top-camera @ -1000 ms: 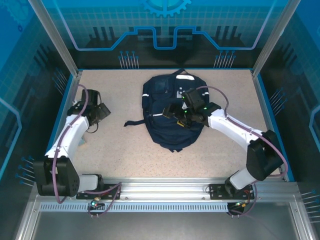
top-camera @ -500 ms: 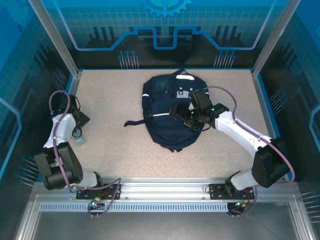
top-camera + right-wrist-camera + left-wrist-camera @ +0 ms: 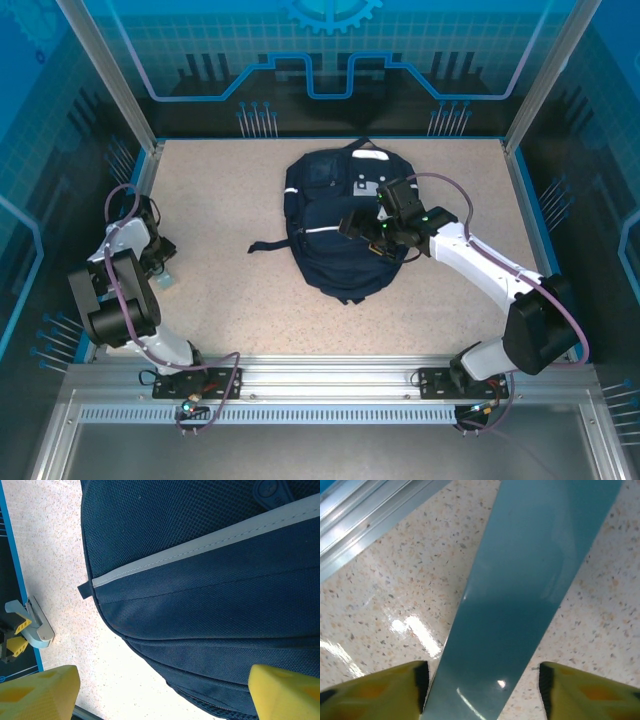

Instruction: Pack books, pencil case, and school supplies into a backpack

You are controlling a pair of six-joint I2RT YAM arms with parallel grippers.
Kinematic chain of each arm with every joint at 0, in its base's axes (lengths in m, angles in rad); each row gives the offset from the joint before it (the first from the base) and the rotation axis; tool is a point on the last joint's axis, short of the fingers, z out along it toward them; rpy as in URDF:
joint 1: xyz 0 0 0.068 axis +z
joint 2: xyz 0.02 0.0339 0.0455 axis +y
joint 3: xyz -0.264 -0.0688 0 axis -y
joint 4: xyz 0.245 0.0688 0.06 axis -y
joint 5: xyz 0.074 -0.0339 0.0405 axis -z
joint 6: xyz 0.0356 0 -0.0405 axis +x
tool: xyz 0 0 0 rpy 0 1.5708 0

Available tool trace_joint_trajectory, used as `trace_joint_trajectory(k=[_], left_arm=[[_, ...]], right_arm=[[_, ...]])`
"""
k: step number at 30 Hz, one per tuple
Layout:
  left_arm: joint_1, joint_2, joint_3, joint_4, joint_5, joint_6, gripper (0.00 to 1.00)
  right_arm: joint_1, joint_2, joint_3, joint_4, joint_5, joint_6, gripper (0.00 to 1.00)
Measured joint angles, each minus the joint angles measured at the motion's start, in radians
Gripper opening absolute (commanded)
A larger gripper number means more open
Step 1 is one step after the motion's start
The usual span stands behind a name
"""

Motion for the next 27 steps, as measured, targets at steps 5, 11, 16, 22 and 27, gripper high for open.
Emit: trace_joint_trajectory(k=[5,11,16,22,27], left_arm=[[0.0,0.001,0.0,0.007,0.024,0.001,0.32],[-0.012,-0.003,0.001,0.007,0.034,-0.003,0.27],[-0.144,-0.031,0.001,-0.003,0.094,-0.026,0.29],[-0.402,-0.146,-0.005,-0.034,0.127,-0.076,0.3],[-0.611,-0.227,-0.034,-0.05,0.126,-0.161,0.3]], right_arm=[[0.0,0.0,0.0,0.0,0.0,0.003,0.88],[0.0,0.0,-0.004,0.001,0.0,0.003,0.88],[0.0,0.0,-0.006,0.001,0.0,0.003,0.88],[0.0,0.0,-0.016,0.001,0.0,0.003,0.88],[0.0,0.006,-0.018,0.002,0.0,0.003,0.88]])
